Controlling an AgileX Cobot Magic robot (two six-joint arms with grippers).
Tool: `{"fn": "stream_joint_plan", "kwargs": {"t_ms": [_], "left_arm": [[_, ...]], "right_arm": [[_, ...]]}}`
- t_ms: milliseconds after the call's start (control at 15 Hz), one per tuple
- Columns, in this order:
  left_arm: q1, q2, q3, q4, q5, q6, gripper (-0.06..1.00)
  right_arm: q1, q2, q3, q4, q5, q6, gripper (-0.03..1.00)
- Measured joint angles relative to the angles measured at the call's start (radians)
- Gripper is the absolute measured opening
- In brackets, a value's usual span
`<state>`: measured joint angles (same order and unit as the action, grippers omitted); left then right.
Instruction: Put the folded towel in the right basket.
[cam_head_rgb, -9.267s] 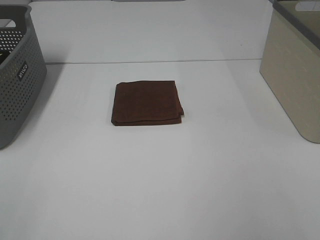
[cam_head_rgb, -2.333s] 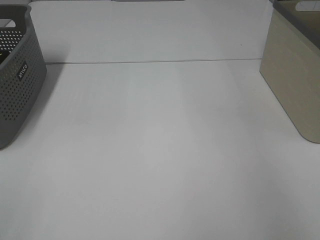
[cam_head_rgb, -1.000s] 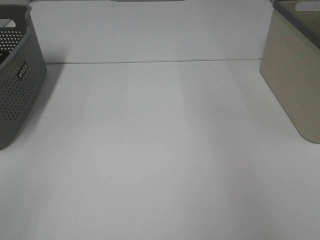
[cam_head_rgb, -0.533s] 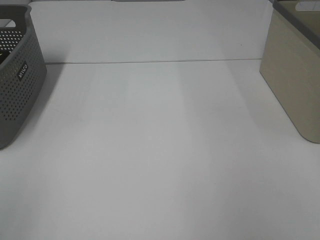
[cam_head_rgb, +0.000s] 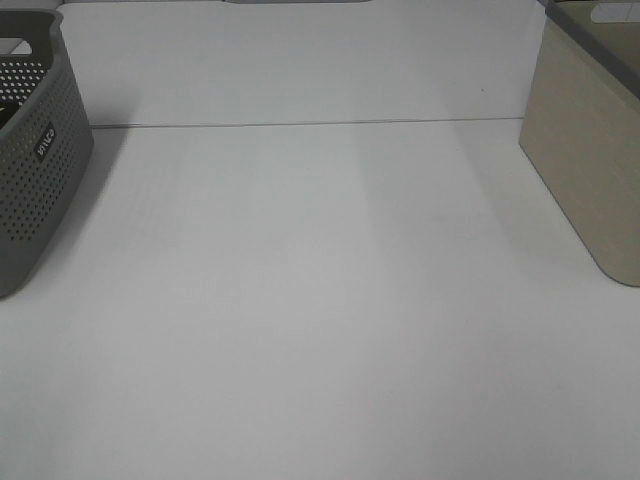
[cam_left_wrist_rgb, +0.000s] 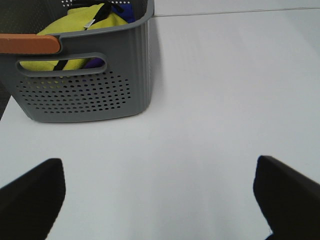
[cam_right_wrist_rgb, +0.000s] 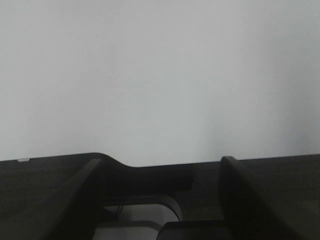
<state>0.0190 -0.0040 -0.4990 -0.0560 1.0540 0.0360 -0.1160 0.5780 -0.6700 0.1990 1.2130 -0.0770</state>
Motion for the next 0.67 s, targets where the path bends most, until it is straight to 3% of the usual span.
{"fn": "stream_joint_plan", "kwargs": {"t_ms": [333,667], "left_arm": [[0.000,0.000,0.000,0.000,0.000,0.000,0.97],[0.000,0.000,0.000,0.000,0.000,0.000,0.97]], "right_arm": [[0.106,-0.373,0.109,-0.026,0.010,0.020,0.62],[0.116,-0.583,0.112,-0.083,0.011,0.035,0.62]]}}
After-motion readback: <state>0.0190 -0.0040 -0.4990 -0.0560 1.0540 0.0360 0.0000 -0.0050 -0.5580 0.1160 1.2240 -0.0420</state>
